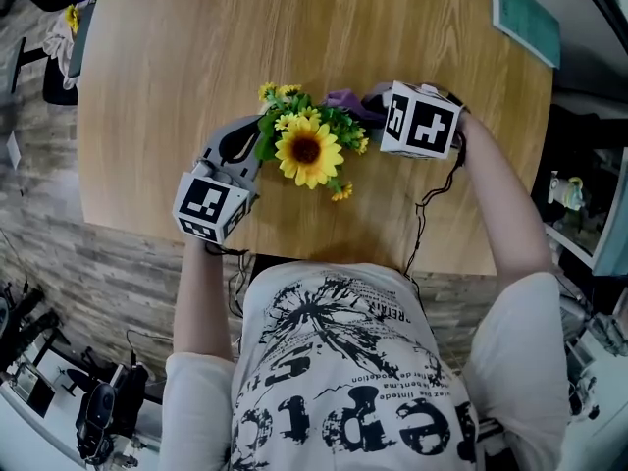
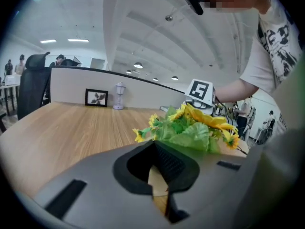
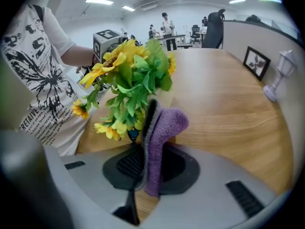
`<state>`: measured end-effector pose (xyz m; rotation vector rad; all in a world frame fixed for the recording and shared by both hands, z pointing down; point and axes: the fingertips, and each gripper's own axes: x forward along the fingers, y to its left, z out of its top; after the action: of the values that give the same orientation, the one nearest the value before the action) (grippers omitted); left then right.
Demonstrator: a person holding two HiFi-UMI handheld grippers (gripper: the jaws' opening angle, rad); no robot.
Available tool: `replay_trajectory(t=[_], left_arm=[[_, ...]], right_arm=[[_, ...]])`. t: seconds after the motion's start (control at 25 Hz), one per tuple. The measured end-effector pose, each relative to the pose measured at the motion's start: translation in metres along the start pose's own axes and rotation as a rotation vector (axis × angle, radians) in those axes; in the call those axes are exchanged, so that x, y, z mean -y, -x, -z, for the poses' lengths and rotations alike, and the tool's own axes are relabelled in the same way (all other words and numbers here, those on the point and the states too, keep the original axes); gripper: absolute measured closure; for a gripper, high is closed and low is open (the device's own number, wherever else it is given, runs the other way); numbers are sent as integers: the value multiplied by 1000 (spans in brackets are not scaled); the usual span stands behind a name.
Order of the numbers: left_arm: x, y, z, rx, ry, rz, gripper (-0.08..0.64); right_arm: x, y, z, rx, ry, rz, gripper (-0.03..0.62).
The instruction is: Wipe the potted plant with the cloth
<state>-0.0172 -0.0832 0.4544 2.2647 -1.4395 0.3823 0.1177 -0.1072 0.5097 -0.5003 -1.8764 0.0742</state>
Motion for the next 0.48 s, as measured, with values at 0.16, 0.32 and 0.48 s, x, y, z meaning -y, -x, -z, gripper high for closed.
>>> replay_trajectory(t=[0.16,0.32,0.48], left_arm=[[-2,1,0,-15,11,-22,557],[1,8,-3,9,43,-55,557],[5,19,-16,56,42,-104,557]], right_arm=[[32,20,6,26,-64,181,518],[60,52,5,123,-138,392,518],[73,84,-17,311,-253,514,518]])
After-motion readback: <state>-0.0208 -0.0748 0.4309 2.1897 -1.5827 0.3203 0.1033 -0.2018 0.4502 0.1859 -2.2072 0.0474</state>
